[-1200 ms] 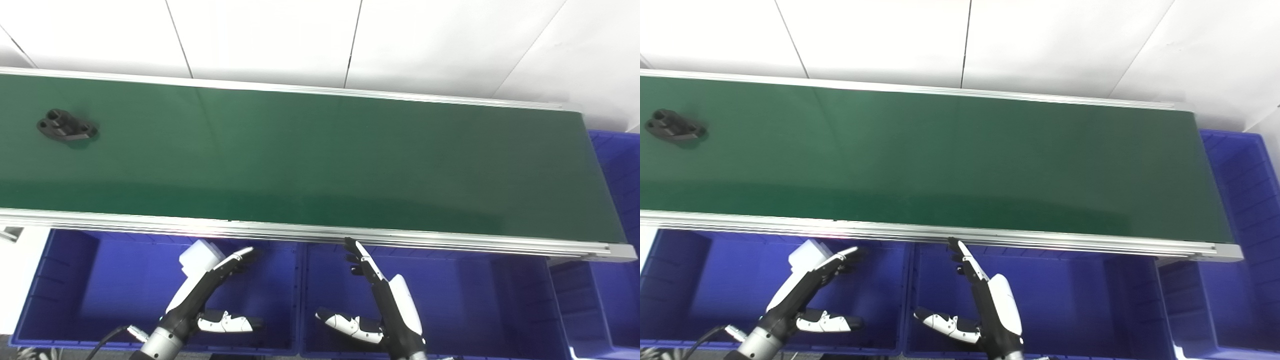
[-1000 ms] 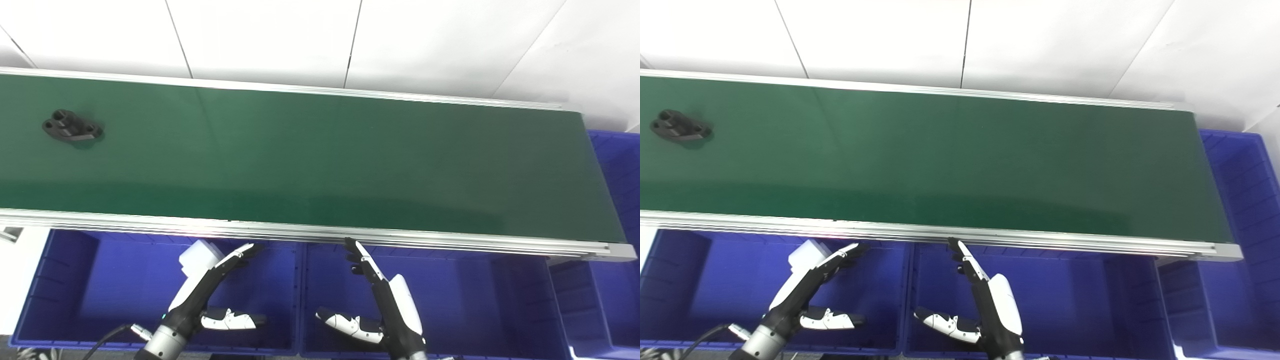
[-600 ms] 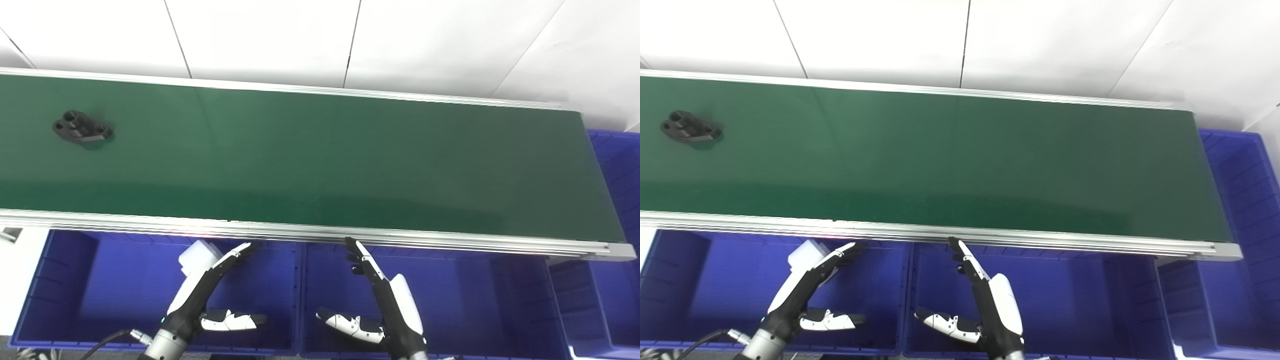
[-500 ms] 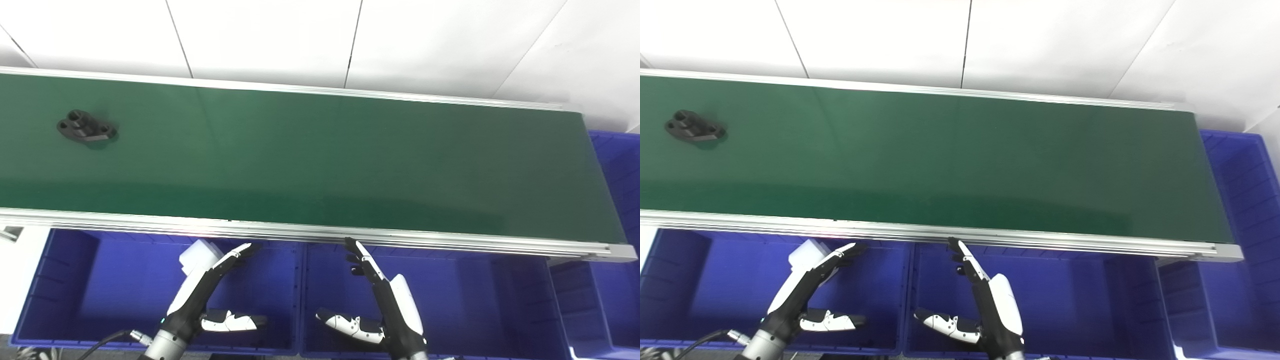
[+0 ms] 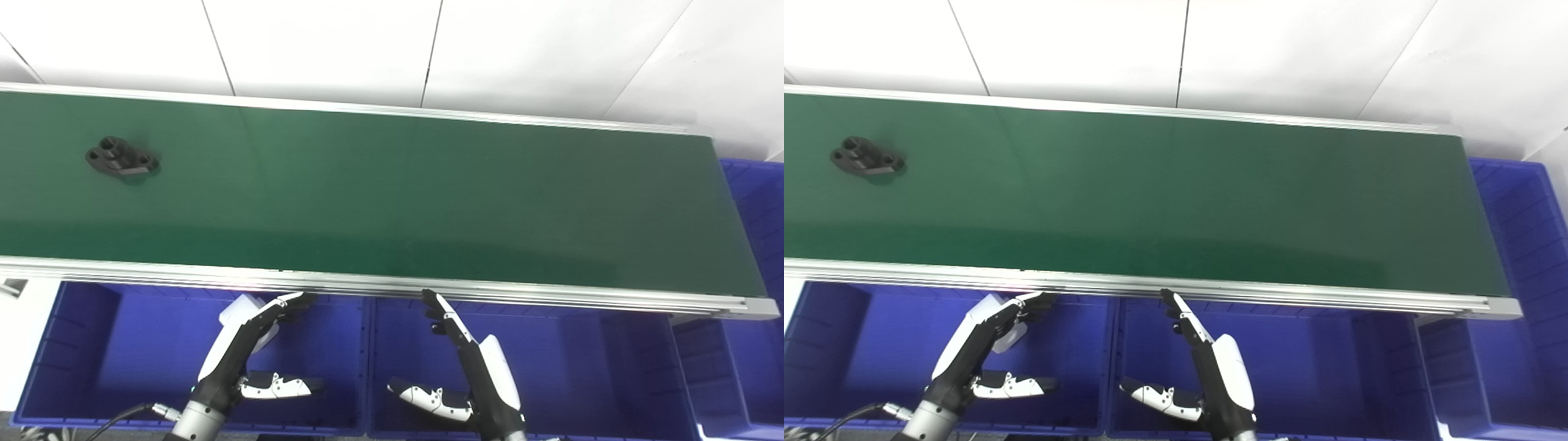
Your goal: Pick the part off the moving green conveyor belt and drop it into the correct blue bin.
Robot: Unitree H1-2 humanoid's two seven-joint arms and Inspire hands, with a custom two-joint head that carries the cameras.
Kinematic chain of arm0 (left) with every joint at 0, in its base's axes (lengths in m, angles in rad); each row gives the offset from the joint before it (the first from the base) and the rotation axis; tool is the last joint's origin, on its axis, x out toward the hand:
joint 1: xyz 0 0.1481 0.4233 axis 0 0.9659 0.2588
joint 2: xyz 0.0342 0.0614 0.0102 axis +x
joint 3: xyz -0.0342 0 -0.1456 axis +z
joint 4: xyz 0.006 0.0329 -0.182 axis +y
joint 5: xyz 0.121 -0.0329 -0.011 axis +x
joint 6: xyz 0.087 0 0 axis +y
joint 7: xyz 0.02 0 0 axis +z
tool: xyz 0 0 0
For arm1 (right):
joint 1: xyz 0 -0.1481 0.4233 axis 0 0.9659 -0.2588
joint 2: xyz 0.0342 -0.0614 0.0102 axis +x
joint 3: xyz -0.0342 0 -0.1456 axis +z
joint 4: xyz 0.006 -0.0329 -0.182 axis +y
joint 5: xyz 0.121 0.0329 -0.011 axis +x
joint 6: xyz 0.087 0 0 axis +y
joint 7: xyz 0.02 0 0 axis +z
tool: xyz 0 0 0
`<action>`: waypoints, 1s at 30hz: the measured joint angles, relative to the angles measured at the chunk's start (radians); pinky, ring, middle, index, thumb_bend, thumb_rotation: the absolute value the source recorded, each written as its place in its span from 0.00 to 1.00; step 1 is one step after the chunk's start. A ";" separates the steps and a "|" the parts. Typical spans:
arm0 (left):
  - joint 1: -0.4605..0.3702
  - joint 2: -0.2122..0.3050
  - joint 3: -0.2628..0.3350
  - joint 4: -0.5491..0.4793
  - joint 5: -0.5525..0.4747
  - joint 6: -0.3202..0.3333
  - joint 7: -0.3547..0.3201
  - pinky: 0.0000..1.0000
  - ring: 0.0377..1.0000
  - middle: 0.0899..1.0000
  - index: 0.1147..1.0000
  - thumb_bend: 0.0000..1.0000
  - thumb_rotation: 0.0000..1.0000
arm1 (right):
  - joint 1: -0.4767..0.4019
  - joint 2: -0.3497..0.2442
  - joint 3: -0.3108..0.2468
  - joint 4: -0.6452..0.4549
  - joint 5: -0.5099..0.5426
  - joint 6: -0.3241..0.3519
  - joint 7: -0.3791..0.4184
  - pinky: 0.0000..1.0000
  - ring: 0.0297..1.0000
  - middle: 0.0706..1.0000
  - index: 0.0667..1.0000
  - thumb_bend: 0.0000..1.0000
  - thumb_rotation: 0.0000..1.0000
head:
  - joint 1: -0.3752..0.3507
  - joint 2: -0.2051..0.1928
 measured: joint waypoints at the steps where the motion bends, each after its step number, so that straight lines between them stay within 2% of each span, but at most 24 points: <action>1: 0.000 0.000 -0.002 -0.001 0.002 0.000 0.005 0.72 0.78 0.81 0.75 0.82 0.34 | 0.000 0.000 -0.001 0.000 -0.001 0.000 0.000 0.79 0.85 0.89 0.93 0.63 0.38 | 0.000 0.000; 17: -0.001 -0.002 0.002 0.020 -0.002 0.000 0.003 0.74 0.80 0.82 0.76 0.83 0.34 | 0.001 0.001 -0.003 -0.002 0.000 0.000 0.012 0.80 0.86 0.89 0.92 0.63 0.36 | 0.002 -0.003; 30: 0.006 -0.016 0.036 0.019 -0.018 0.000 -0.037 0.73 0.79 0.82 0.75 0.83 0.33 | 0.001 0.002 -0.007 -0.002 0.000 0.000 0.014 0.79 0.85 0.89 0.92 0.64 0.34 | 0.002 -0.003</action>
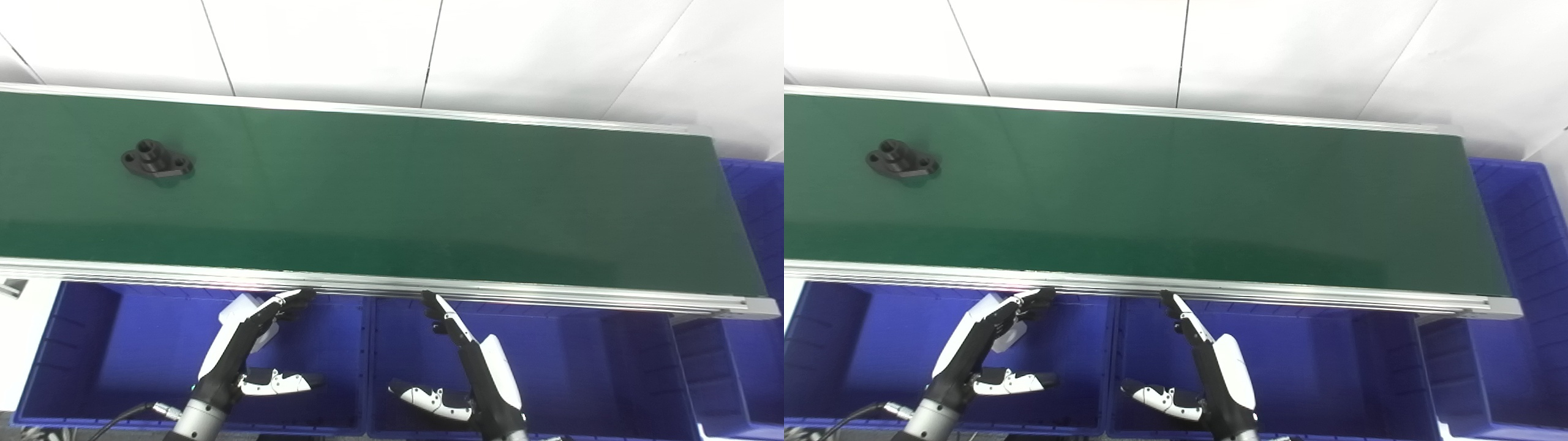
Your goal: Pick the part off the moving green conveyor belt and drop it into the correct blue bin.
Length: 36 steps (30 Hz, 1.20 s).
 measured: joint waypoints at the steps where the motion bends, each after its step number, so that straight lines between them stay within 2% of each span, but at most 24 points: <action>1: 0.000 0.000 0.001 0.000 -0.002 0.000 -0.001 0.73 0.79 0.82 0.75 0.83 0.33 | 0.000 0.000 0.000 0.000 0.000 0.000 0.000 0.79 0.85 0.89 0.92 0.63 0.34 | 0.002 0.000; 8: 0.000 0.000 -0.001 0.000 0.005 0.000 0.001 0.74 0.79 0.82 0.75 0.82 0.32 | 0.000 0.000 0.000 0.000 0.001 0.000 0.000 0.79 0.86 0.89 0.92 0.64 0.34 | 0.002 0.000; 13: 0.008 -0.006 0.026 0.000 -0.010 0.000 -0.043 0.75 0.80 0.83 0.76 0.81 0.32 | 0.001 0.000 -0.001 0.000 0.000 0.000 0.004 0.77 0.85 0.89 0.92 0.64 0.35 | 0.003 -0.002; 16: 0.016 -0.016 0.053 0.000 -0.028 0.000 -0.091 0.75 0.81 0.83 0.76 0.81 0.31 | 0.001 0.000 -0.001 0.000 -0.001 0.000 0.004 0.76 0.84 0.88 0.92 0.64 0.34 | 0.006 0.000; 18: 0.022 -0.025 0.072 0.000 -0.028 0.000 -0.105 0.74 0.80 0.82 0.76 0.82 0.33 | 0.001 0.000 -0.002 0.000 -0.001 0.000 0.004 0.76 0.84 0.88 0.92 0.64 0.35 | 0.018 -0.011; 19: 0.023 -0.029 0.073 0.001 -0.024 0.000 -0.103 0.73 0.79 0.82 0.75 0.82 0.34 | 0.001 0.000 -0.002 0.001 -0.001 0.000 0.004 0.77 0.84 0.89 0.92 0.63 0.35 | 0.058 -0.026; 20: 0.023 -0.032 0.073 0.003 -0.021 0.000 -0.099 0.73 0.78 0.82 0.75 0.82 0.33 | 0.001 -0.001 -0.002 0.003 0.000 0.000 0.004 0.78 0.84 0.89 0.93 0.63 0.36 | 0.101 -0.047; 21: 0.023 -0.036 0.071 0.008 -0.012 0.000 -0.092 0.73 0.78 0.82 0.75 0.82 0.33 | 0.001 -0.002 -0.003 0.006 0.001 -0.001 0.004 0.78 0.84 0.89 0.93 0.63 0.36 | 0.101 -0.048; 22: 0.022 -0.040 0.066 0.013 -0.007 0.000 -0.085 0.73 0.78 0.81 0.75 0.81 0.33 | 0.000 -0.003 -0.004 0.012 0.004 -0.001 0.004 0.77 0.84 0.89 0.93 0.63 0.38 | 0.133 -0.066; 24: 0.017 -0.041 0.033 0.030 0.015 0.000 -0.049 0.73 0.78 0.81 0.75 0.80 0.34 | -0.001 -0.008 -0.006 0.028 0.010 -0.003 0.004 0.76 0.84 0.88 0.93 0.63 0.39 | 0.155 -0.078; 30: 0.007 -0.026 -0.041 0.039 0.051 0.000 0.043 0.71 0.77 0.80 0.73 0.80 0.30 | -0.004 -0.015 -0.010 0.048 0.014 -0.023 0.002 0.74 0.83 0.88 0.93 0.64 0.41 | 0.178 -0.109; 36: -0.024 -0.003 -0.096 0.050 0.061 0.000 0.116 0.69 0.76 0.79 0.72 0.80 0.30 | -0.014 -0.013 -0.014 0.075 0.014 -0.038 -0.009 0.73 0.82 0.87 0.92 0.63 0.37 | 0.189 -0.135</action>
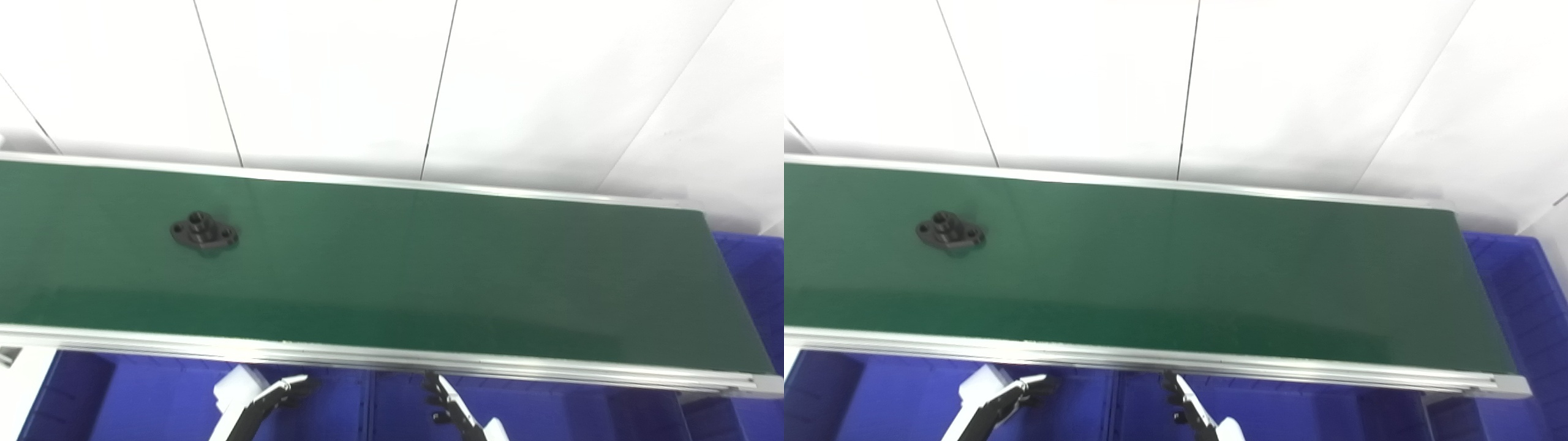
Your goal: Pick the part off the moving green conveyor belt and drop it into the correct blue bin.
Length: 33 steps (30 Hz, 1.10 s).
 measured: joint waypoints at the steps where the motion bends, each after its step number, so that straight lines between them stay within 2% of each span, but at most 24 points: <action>1: -0.003 0.000 -0.006 0.003 0.001 0.000 0.009 0.69 0.75 0.79 0.72 0.80 0.31 | 0.000 0.000 0.000 0.000 0.000 -0.001 -0.002 0.73 0.82 0.87 0.92 0.63 0.36 | 0.002 -0.005; 5: -0.022 0.005 -0.049 0.016 0.005 0.000 0.056 0.69 0.75 0.79 0.72 0.81 0.32 | -0.003 0.000 0.000 0.007 0.005 -0.014 -0.003 0.72 0.82 0.87 0.92 0.63 0.38 | 0.011 -0.012; 11: -0.031 0.018 -0.074 0.018 0.004 0.000 0.072 0.68 0.75 0.78 0.71 0.80 0.29 | -0.008 -0.003 0.001 0.026 0.009 -0.019 -0.021 0.71 0.81 0.85 0.92 0.64 0.38 | 0.020 -0.014; 15: -0.033 0.019 -0.078 0.018 0.002 0.000 0.073 0.68 0.75 0.78 0.71 0.80 0.29 | -0.015 -0.021 0.021 0.010 0.020 -0.024 -0.060 0.67 0.78 0.83 0.89 0.64 0.37 | 0.023 -0.009; 18: -0.035 0.019 -0.083 0.018 0.002 0.000 0.074 0.68 0.75 0.78 0.71 0.81 0.30 | -0.015 -0.035 0.035 -0.030 0.036 -0.027 -0.090 0.65 0.76 0.81 0.87 0.65 0.40 | 0.022 -0.006; 22: -0.036 0.019 -0.091 0.019 0.002 0.000 0.081 0.67 0.75 0.78 0.70 0.81 0.31 | -0.008 -0.041 0.034 -0.118 0.075 -0.028 -0.107 0.56 0.71 0.79 0.83 0.65 0.38 | 0.018 -0.002; 27: -0.048 0.020 -0.122 0.024 0.019 0.000 0.135 0.67 0.74 0.77 0.70 0.82 0.33 | 0.004 -0.037 0.030 -0.227 0.116 -0.032 -0.109 0.47 0.62 0.76 0.79 0.67 0.40 | 0.023 0.005; 33: -0.072 0.022 -0.175 0.025 0.029 0.000 0.208 0.67 0.74 0.77 0.70 0.83 0.34 | -0.018 -0.035 0.024 -0.336 0.153 -0.035 -0.091 0.48 0.62 0.70 0.78 0.63 0.39 | 0.043 0.003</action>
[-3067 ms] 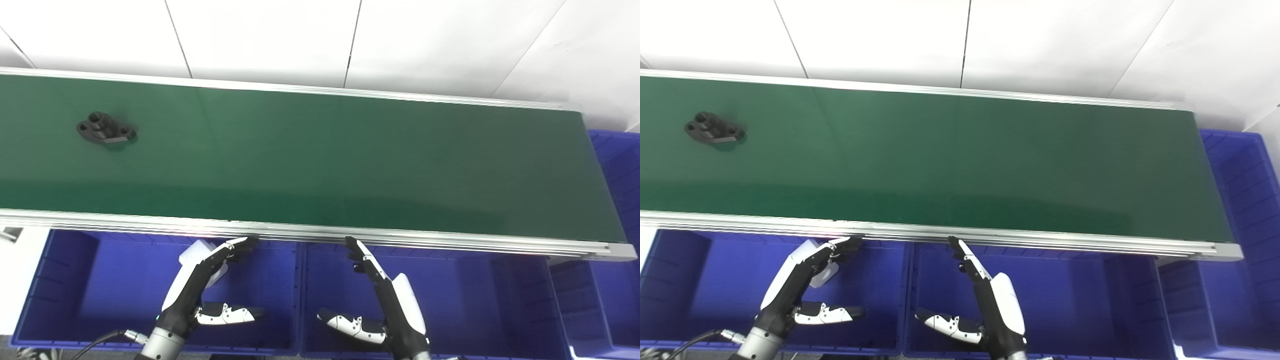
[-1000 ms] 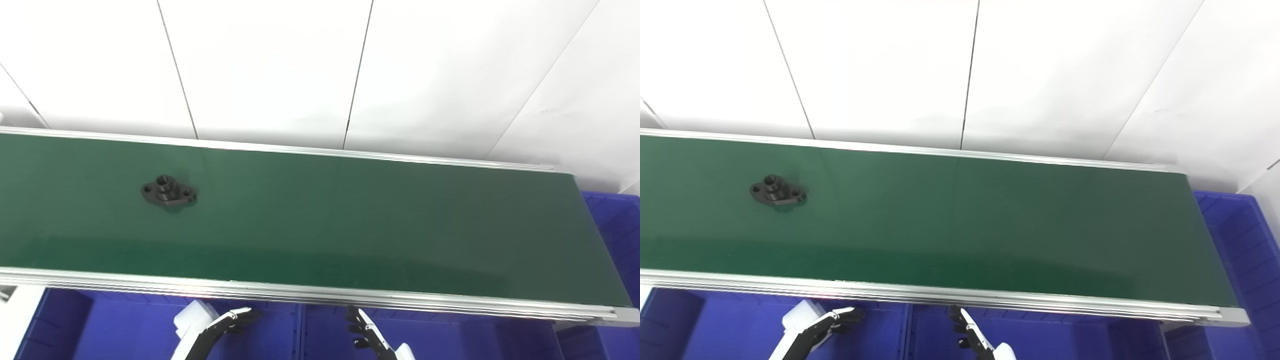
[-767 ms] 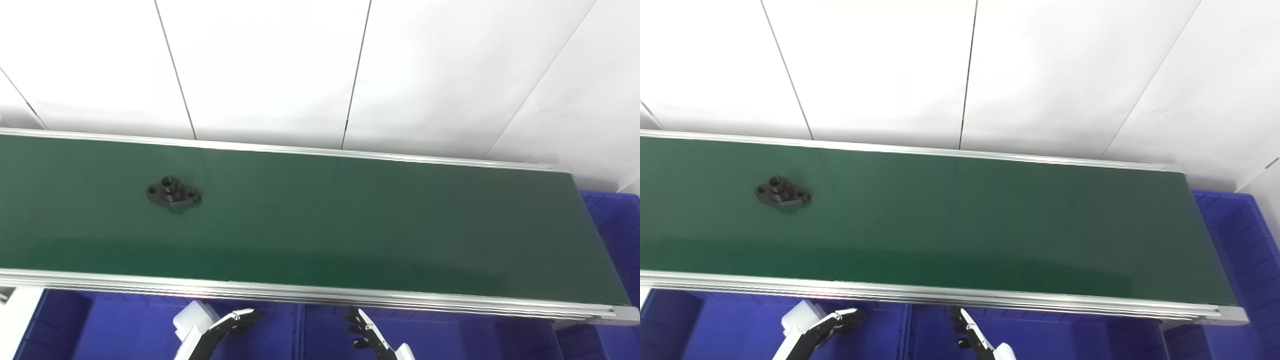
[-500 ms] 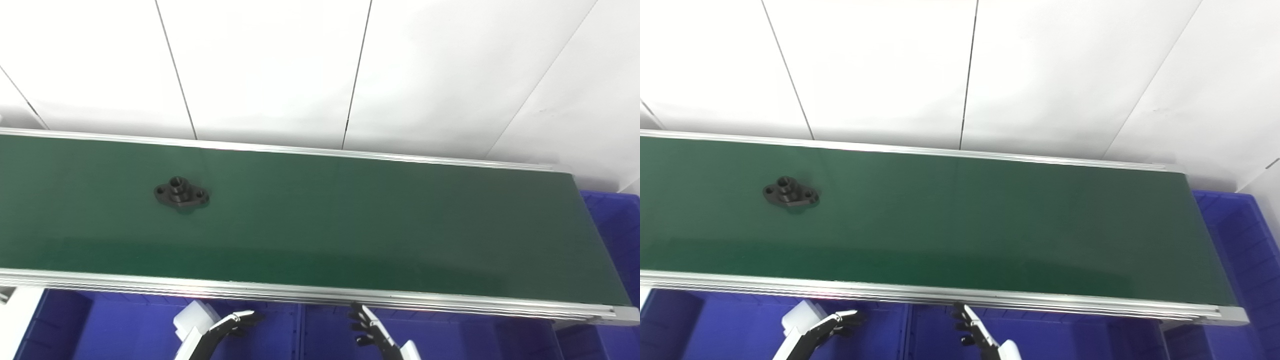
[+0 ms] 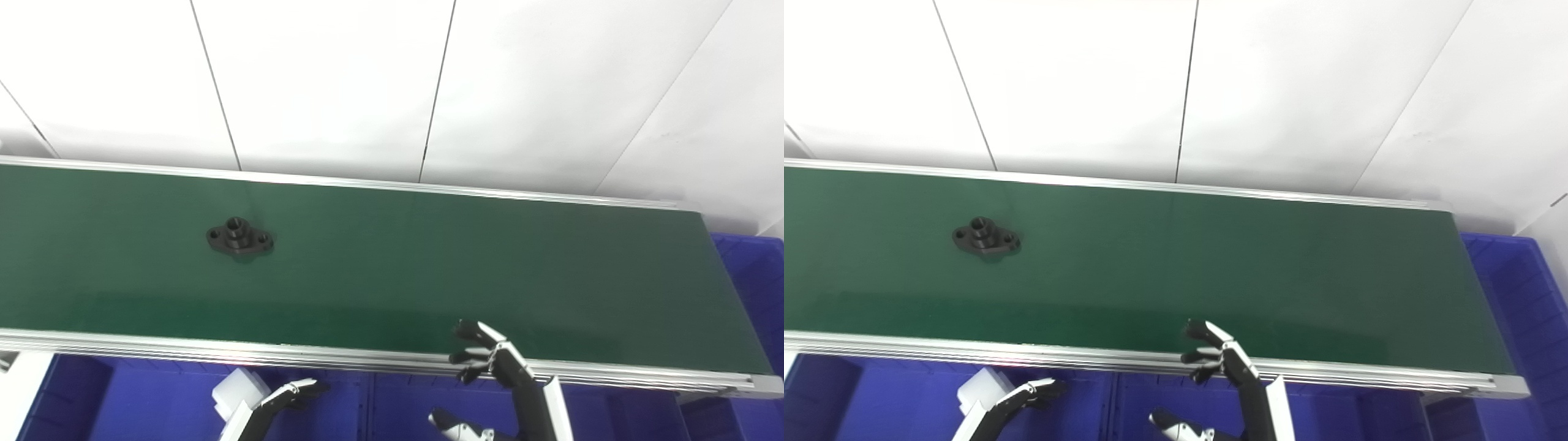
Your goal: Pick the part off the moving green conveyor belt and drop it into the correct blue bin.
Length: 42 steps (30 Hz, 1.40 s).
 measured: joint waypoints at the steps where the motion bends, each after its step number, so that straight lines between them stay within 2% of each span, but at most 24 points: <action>1: -0.004 0.001 -0.007 0.001 0.000 0.000 0.009 0.67 0.74 0.77 0.70 0.82 0.34 | -0.011 0.000 0.000 -0.011 0.007 0.000 0.003 0.48 0.62 0.70 0.78 0.63 0.39 | 0.012 -0.002; 3: -0.010 0.002 -0.021 0.003 0.000 0.000 0.023 0.67 0.74 0.78 0.70 0.82 0.34 | -0.036 -0.001 -0.002 -0.032 0.014 0.000 0.007 0.47 0.62 0.71 0.78 0.64 0.40 | 0.015 -0.002; 6: -0.018 0.002 -0.044 0.013 0.000 0.000 0.042 0.67 0.74 0.77 0.70 0.82 0.34 | -0.076 0.001 -0.023 -0.043 0.027 0.000 0.026 0.48 0.64 0.71 0.80 0.65 0.42 | 0.066 -0.011; 7: -0.018 0.003 -0.048 0.015 0.000 0.000 0.048 0.66 0.74 0.77 0.70 0.82 0.34 | -0.089 0.001 -0.032 -0.045 0.036 0.000 0.036 0.49 0.65 0.72 0.80 0.65 0.41 | 0.102 -0.015; 10: -0.027 0.002 -0.069 0.023 0.018 0.000 0.079 0.66 0.73 0.77 0.69 0.82 0.32 | -0.120 0.000 -0.057 -0.057 0.064 0.007 0.076 0.50 0.67 0.75 0.83 0.65 0.45 | 0.127 -0.017; 16: -0.053 0.002 -0.122 0.032 0.036 0.000 0.132 0.66 0.73 0.77 0.69 0.81 0.31 | -0.196 0.001 -0.124 -0.098 0.045 0.100 0.164 0.50 0.67 0.77 0.83 0.64 0.48 | 0.129 -0.018; 21: -0.071 0.002 -0.151 0.038 0.036 0.000 0.161 0.65 0.73 0.77 0.69 0.81 0.31 | -0.262 0.000 -0.167 -0.129 0.010 0.188 0.229 0.49 0.67 0.75 0.81 0.62 0.39 | 0.109 -0.020; 28: -0.089 0.002 -0.174 0.046 0.036 0.000 0.187 0.66 0.73 0.77 0.69 0.80 0.30 | -0.333 -0.009 -0.197 -0.150 -0.011 0.282 0.307 0.53 0.66 0.73 0.79 0.65 0.25 | 0.044 -0.012; 32: -0.098 0.004 -0.193 0.049 0.036 0.000 0.198 0.65 0.73 0.77 0.68 0.81 0.30 | -0.386 -0.024 -0.202 -0.156 -0.060 0.348 0.359 0.53 0.66 0.74 0.80 0.66 0.25 | -0.001 0.005; 34: -0.101 0.006 -0.191 0.048 0.035 0.000 0.198 0.66 0.73 0.77 0.69 0.81 0.31 | -0.414 -0.034 -0.205 -0.158 -0.086 0.377 0.381 0.53 0.66 0.73 0.80 0.67 0.24 | -0.002 0.005; 41: -0.100 0.022 -0.162 0.034 0.014 -0.001 0.166 0.68 0.75 0.79 0.70 0.81 0.35 | -0.500 -0.026 -0.204 -0.123 -0.128 0.401 0.418 0.56 0.67 0.74 0.81 0.68 0.28 | -0.044 0.032; 42: -0.100 0.024 -0.157 0.034 0.014 -0.001 0.161 0.68 0.75 0.78 0.70 0.82 0.35 | -0.513 -0.025 -0.202 -0.110 -0.137 0.412 0.421 0.57 0.68 0.75 0.82 0.69 0.32 | -0.073 0.041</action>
